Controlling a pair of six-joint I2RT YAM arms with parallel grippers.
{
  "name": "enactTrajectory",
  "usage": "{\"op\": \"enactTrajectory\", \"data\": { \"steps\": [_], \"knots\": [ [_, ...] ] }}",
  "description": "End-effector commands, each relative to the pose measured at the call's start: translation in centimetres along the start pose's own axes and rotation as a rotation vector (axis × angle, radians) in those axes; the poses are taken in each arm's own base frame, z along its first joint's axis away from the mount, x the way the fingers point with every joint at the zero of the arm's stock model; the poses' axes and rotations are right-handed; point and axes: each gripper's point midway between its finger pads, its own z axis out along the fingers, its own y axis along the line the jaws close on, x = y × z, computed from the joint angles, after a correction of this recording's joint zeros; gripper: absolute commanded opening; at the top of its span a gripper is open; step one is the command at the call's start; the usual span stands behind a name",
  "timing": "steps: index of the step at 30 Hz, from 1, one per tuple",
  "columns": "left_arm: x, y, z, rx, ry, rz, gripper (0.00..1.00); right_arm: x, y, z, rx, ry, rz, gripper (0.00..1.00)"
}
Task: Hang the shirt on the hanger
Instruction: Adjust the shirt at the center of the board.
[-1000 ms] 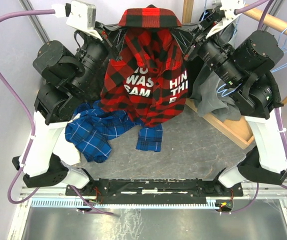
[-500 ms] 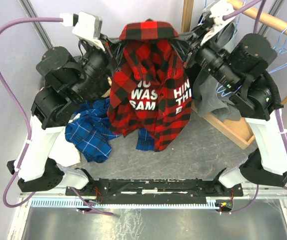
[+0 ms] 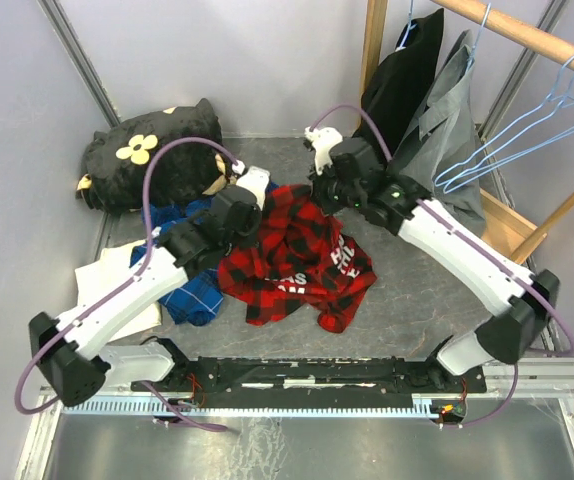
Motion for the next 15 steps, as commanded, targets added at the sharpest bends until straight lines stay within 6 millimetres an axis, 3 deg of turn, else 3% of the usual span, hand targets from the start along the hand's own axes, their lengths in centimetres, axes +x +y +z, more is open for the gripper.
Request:
{"op": "enactTrajectory", "data": {
  "steps": [1,6,10,15],
  "knots": [
    [3.8,0.9,4.2,-0.04,0.093,-0.126,0.03,2.8,-0.7,4.0,0.002,0.066,0.075,0.08],
    [6.7,2.0,8.1,-0.035,0.19,-0.196,0.03,6.1,-0.6,7.6,-0.031,0.134,0.073,0.28],
    [7.0,1.4,9.0,-0.012,0.206,-0.201,0.03,7.5,-0.8,8.0,-0.033,0.13,0.074,0.42],
    [7.2,1.9,9.3,-0.028,0.213,-0.202,0.03,9.5,-1.6,7.8,-0.013,0.15,0.014,0.5]
  ]
}}
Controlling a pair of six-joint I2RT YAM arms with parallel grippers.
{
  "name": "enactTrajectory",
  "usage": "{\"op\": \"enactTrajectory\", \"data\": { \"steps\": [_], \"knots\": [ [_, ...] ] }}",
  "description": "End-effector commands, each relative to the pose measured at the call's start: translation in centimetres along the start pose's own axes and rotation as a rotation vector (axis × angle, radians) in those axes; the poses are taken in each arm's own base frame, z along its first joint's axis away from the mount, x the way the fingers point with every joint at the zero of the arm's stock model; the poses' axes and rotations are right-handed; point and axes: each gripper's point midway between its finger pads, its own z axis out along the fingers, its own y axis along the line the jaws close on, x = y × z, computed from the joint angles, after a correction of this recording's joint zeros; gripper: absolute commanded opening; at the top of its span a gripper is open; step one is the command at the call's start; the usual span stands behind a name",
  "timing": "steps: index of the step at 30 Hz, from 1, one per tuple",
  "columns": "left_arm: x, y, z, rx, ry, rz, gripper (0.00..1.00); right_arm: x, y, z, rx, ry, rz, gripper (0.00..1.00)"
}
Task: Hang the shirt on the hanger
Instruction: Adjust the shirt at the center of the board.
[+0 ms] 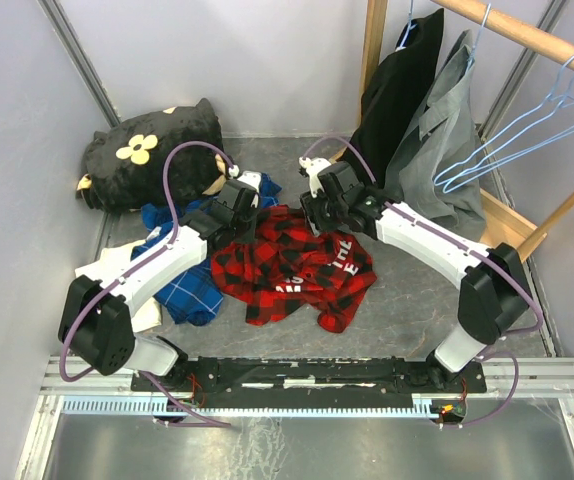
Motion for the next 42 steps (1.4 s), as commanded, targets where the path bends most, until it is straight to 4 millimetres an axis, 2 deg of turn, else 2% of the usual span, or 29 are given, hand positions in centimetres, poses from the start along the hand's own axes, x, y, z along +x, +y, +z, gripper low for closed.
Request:
{"op": "enactTrajectory", "data": {
  "steps": [1,6,12,16,24,30,37,40,42],
  "knots": [
    [-2.0,-0.8,0.0,0.037,-0.059,-0.053,0.03,-1.8,-0.3,-1.3,-0.006,-0.101,-0.063,0.51],
    [-1.7,-0.6,0.0,0.027,-0.052,-0.047,0.03,-1.0,-0.6,-1.6,-0.037,-0.076,-0.097,0.56],
    [-1.5,-0.4,-0.2,0.024,-0.05,-0.046,0.03,-1.7,-0.1,-3.4,-0.11,-0.085,-0.09,0.62],
    [-1.4,-0.2,-0.4,0.022,-0.053,-0.044,0.03,-1.5,-1.1,-4.3,-0.06,-0.089,-0.102,0.66],
    [-1.2,-0.3,-0.4,0.027,-0.049,-0.042,0.03,0.0,-2.0,-4.2,-0.032,-0.034,-0.137,0.68],
    [-1.2,-0.4,-0.4,0.032,-0.048,-0.043,0.03,0.9,-2.4,-3.5,-0.018,0.001,-0.142,0.6],
    [-1.1,-0.5,-0.5,0.038,-0.045,-0.047,0.03,0.7,-2.9,-1.6,0.004,0.017,-0.14,0.49],
    [-0.9,-0.5,-0.5,0.038,-0.044,-0.05,0.09,0.5,-2.7,-1.2,-0.003,0.019,-0.138,0.34],
    [-0.7,-0.4,-0.7,0.038,-0.042,-0.06,0.19,0.3,-2.5,-1.2,-0.012,0.011,-0.13,0.19]
  ]
}}
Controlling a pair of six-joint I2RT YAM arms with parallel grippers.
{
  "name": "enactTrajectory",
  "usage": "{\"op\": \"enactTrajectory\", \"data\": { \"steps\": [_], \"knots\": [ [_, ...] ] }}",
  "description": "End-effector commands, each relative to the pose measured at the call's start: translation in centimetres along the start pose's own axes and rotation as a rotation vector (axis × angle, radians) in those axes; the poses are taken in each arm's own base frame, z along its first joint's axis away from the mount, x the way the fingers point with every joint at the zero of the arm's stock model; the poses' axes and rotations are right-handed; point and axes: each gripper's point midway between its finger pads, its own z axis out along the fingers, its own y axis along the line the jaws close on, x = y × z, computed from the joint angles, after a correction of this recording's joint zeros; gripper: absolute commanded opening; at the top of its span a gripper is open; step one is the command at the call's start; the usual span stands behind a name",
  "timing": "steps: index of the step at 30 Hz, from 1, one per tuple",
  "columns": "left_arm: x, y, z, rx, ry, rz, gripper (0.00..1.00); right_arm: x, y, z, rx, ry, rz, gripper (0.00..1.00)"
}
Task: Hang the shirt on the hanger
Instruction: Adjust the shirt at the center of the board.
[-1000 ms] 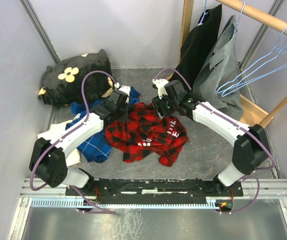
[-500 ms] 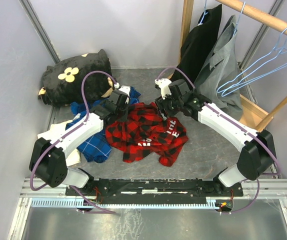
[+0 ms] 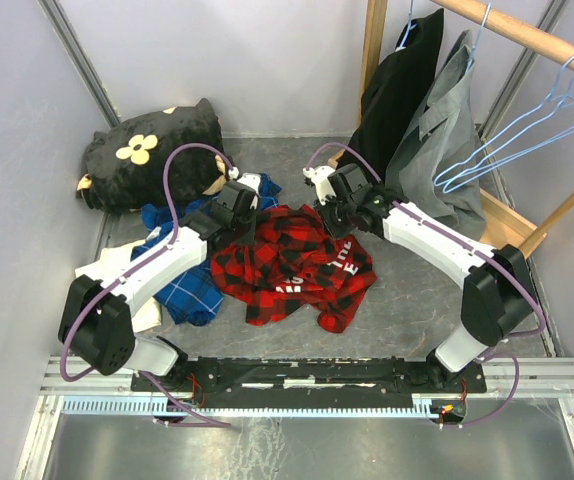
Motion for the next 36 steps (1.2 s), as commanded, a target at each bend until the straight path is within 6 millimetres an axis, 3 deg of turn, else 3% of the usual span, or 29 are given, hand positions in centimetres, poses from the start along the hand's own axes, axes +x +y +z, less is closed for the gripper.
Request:
{"op": "enactTrajectory", "data": {
  "steps": [1,5,12,22,30,36],
  "knots": [
    [-0.8,-0.3,-1.0,0.024,-0.046,-0.066,0.25,-2.7,-0.2,-0.6,0.006,-0.08,0.007,0.13],
    [0.4,-0.1,-1.5,0.027,-0.035,-0.117,0.44,-2.9,-0.3,-0.8,0.012,-0.09,0.018,0.05],
    [1.8,-1.5,-3.1,0.143,-0.078,-0.227,0.54,-2.7,-0.5,-0.6,0.023,-0.083,0.024,0.02],
    [2.1,-1.5,-4.2,0.172,-0.155,-0.269,0.51,-2.4,-0.3,-0.3,0.013,-0.076,0.032,0.0],
    [0.0,-1.5,-7.1,0.169,-0.26,-0.254,0.52,-2.2,-0.2,-0.2,0.004,-0.072,0.035,0.0],
    [2.1,-2.5,-7.3,0.127,-0.228,-0.283,0.51,-2.2,-0.1,-0.2,0.001,-0.068,0.038,0.0]
  ]
}}
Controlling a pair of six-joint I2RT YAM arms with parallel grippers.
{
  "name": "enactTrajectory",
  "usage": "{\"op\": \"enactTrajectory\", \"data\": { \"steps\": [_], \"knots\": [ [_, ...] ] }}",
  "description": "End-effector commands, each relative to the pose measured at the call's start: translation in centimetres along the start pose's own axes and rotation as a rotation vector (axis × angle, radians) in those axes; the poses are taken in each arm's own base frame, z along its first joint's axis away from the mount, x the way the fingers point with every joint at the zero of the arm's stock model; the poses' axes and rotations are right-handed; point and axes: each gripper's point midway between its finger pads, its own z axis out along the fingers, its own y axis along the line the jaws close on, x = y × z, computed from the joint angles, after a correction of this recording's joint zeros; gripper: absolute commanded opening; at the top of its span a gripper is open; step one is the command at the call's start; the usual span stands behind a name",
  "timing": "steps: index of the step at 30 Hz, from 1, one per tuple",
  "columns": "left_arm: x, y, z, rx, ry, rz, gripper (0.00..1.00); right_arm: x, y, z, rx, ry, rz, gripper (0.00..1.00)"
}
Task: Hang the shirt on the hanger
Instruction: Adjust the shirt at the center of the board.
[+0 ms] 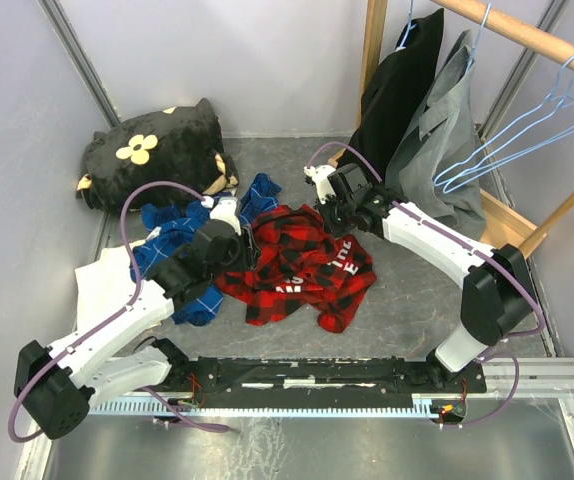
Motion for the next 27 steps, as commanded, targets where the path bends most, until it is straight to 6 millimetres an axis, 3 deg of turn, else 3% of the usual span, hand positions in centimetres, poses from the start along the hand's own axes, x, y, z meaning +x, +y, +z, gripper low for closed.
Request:
{"op": "enactTrajectory", "data": {
  "steps": [1,6,13,22,27],
  "knots": [
    [-0.1,-0.3,-0.6,-0.053,-0.037,-0.085,0.5,-2.2,-0.1,-0.5,-0.002,-0.069,0.009,0.0],
    [2.2,1.4,-0.2,-0.122,-0.005,-0.111,0.49,-2.1,0.0,-0.5,-0.006,-0.065,0.007,0.0],
    [2.7,2.3,0.3,-0.185,0.022,-0.074,0.49,-1.9,0.1,-0.5,-0.013,-0.058,0.007,0.0],
    [3.2,-0.7,1.9,-0.012,0.018,-0.086,0.48,-1.8,0.3,-0.6,-0.023,-0.055,0.007,0.0],
    [1.9,0.2,2.7,-0.093,-0.017,-0.065,0.42,-2.0,0.5,-1.2,-0.029,-0.065,0.009,0.0]
  ]
}}
